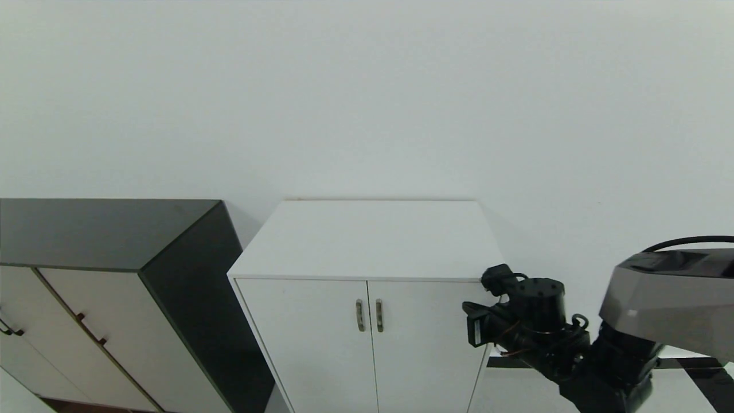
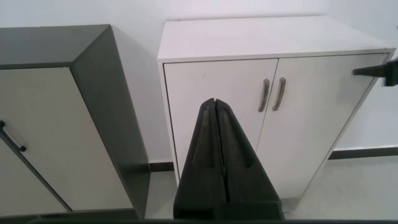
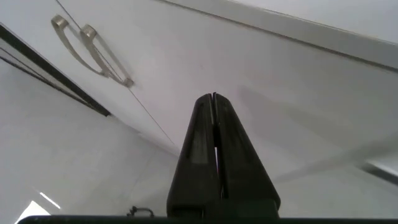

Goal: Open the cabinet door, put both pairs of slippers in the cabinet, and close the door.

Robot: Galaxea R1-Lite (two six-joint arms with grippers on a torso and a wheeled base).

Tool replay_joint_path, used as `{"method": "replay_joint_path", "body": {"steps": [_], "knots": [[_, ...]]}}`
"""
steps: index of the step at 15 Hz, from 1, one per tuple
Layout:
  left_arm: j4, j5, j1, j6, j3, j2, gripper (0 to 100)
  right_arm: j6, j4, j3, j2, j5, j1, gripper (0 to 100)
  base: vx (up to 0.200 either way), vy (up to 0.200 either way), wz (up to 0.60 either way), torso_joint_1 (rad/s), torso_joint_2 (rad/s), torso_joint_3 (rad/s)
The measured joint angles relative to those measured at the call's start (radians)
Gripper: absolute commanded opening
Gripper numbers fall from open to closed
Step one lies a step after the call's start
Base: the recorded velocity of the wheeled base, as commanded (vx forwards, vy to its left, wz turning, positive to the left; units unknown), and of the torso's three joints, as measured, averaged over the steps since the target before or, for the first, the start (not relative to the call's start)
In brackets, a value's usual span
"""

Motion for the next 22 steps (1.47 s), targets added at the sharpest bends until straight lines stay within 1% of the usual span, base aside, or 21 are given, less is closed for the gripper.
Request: {"method": "replay_joint_path", "body": {"steps": [4, 6, 9, 11, 13, 16, 19, 22], "knots": [[0.000, 0.000, 0.000, 0.000, 0.000, 0.000, 0, -0.003, -0.003, 0.249, -0.216, -0.147, -0.054, 0, 0.000, 0.000, 0.00, 0.000, 0.00, 0.000], [0.000, 0.000, 0.000, 0.000, 0.000, 0.000, 0, -0.004, -0.004, 0.373, -0.320, -0.216, -0.100, 0, 0.000, 0.000, 0.00, 0.000, 0.00, 0.000], [0.001, 0.000, 0.000, 0.000, 0.000, 0.000, 0, -0.008, -0.001, 0.522, -0.466, -0.254, -0.191, 0, 0.000, 0.000, 0.00, 0.000, 0.00, 0.000], [0.000, 0.000, 0.000, 0.000, 0.000, 0.000, 0, -0.009, 0.041, 0.571, -0.556, -0.263, -0.259, 0, 0.000, 0.000, 0.00, 0.000, 0.00, 0.000], [0.000, 0.000, 0.000, 0.000, 0.000, 0.000, 0, -0.013, 0.141, 0.587, -0.659, -0.263, -0.304, 0, 0.000, 0.000, 0.00, 0.000, 0.00, 0.000], [0.001, 0.000, 0.000, 0.000, 0.000, 0.000, 0, -0.013, 0.358, 0.591, -0.848, -0.253, -0.331, 0, 0.000, 0.000, 0.00, 0.000, 0.00, 0.000], [0.001, 0.000, 0.000, 0.000, 0.000, 0.000, 0, -0.012, 0.639, 0.593, -1.093, -0.210, -0.337, 0, 0.000, 0.000, 0.00, 0.000, 0.00, 0.000], [0.001, 0.000, 0.000, 0.000, 0.000, 0.000, 0, -0.011, 0.941, 0.593, -1.409, -0.124, -0.338, 0, 0.000, 0.000, 0.00, 0.000, 0.00, 0.000]]}}
